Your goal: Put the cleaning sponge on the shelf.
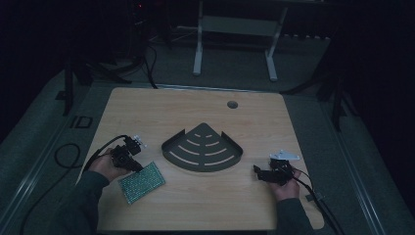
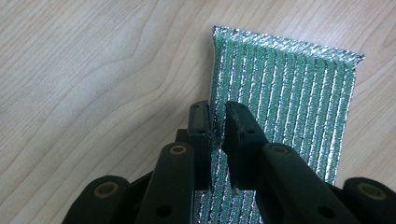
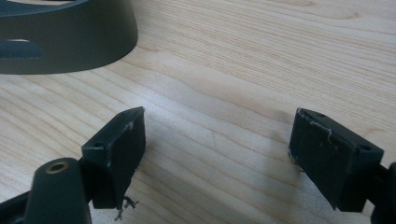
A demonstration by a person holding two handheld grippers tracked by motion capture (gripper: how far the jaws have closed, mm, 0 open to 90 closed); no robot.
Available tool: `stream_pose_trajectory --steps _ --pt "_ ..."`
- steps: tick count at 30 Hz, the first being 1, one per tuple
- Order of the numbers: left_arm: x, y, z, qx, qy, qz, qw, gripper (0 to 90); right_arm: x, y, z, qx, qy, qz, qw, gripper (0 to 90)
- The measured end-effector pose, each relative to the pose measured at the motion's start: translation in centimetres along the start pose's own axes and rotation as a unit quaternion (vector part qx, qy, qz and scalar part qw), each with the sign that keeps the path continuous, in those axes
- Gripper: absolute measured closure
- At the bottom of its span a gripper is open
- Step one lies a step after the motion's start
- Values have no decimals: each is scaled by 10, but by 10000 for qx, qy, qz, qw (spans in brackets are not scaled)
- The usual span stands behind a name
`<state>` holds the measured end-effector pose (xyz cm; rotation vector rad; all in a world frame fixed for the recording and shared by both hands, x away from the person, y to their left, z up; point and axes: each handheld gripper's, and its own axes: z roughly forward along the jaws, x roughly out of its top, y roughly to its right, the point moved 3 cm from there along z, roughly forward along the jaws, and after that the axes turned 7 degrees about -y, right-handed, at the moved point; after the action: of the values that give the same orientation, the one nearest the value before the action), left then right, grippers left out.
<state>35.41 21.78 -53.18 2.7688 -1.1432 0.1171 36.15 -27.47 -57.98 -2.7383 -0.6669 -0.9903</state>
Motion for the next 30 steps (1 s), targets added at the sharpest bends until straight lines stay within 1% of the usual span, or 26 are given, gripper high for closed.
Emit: stream_pose_trajectory --steps 6,15,18,20,24,27,30 --pt "-1 -1 4 22 -76 -24 10000 803 0 0 0 0 -3 -2 10000 183" --pt "-2 -1 5 -29 -185 -115 9998 785 0 0 0 0 -1 -1 10000 183" --pt "-2 -1 5 -47 -208 -98 9997 767 0 0 0 0 -2 -2 10000 183" --pt "-2 -2 5 -80 -186 -149 9997 752 0 0 0 -1 -2 -1 10000 183" --pt "0 -5 5 -174 -220 -229 9993 729 0 0 0 -1 -2 -2 10000 183" --pt "0 -7 7 -242 -258 -247 9991 730 0 0 0 -1 -1 -3 10000 183" --pt "0 -9 9 -379 -264 -290 9985 744 0 0 0 -1 -1 -1 10000 183"
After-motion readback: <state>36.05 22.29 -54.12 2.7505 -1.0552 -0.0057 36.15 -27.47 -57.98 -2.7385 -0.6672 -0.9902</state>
